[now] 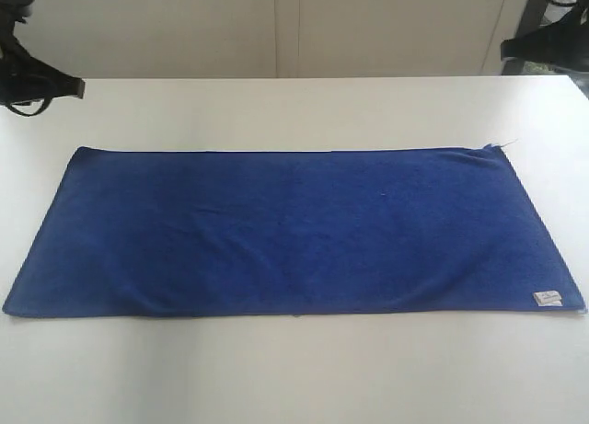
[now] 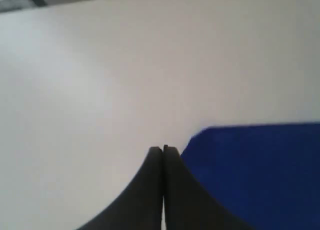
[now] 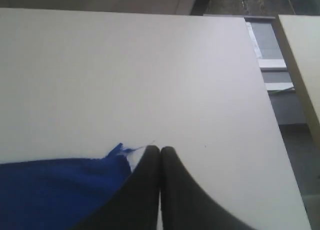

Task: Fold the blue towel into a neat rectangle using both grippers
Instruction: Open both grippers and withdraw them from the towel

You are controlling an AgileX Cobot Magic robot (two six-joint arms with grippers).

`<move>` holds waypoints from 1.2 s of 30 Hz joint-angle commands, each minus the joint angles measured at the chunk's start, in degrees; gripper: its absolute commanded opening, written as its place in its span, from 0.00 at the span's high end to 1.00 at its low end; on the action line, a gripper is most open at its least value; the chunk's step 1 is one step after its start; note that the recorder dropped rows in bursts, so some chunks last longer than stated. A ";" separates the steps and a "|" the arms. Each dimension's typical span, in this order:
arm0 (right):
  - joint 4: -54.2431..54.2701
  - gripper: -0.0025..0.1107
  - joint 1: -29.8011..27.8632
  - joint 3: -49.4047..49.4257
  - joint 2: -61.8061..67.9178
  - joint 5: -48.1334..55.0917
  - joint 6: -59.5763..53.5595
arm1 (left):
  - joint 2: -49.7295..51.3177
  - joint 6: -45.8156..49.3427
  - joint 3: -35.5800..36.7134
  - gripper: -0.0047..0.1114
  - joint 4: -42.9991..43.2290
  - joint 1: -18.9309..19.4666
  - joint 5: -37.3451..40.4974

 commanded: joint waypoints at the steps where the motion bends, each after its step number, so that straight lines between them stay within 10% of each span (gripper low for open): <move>1: 3.55 0.98 -0.36 -0.15 -5.27 11.57 -0.20 | -5.69 3.42 0.12 0.96 -4.23 0.15 21.17; 10: 15.83 0.98 -0.36 8.39 -16.72 23.85 -9.66 | -18.62 20.51 2.22 0.96 -21.51 0.15 35.98; 22: 17.10 0.98 -0.36 25.24 -42.27 23.58 -10.48 | -51.01 20.62 16.41 0.96 -22.90 0.15 39.91; 36: 17.10 0.98 -0.36 34.10 -50.03 15.25 -10.38 | -68.93 20.62 16.91 0.96 -22.90 0.15 45.36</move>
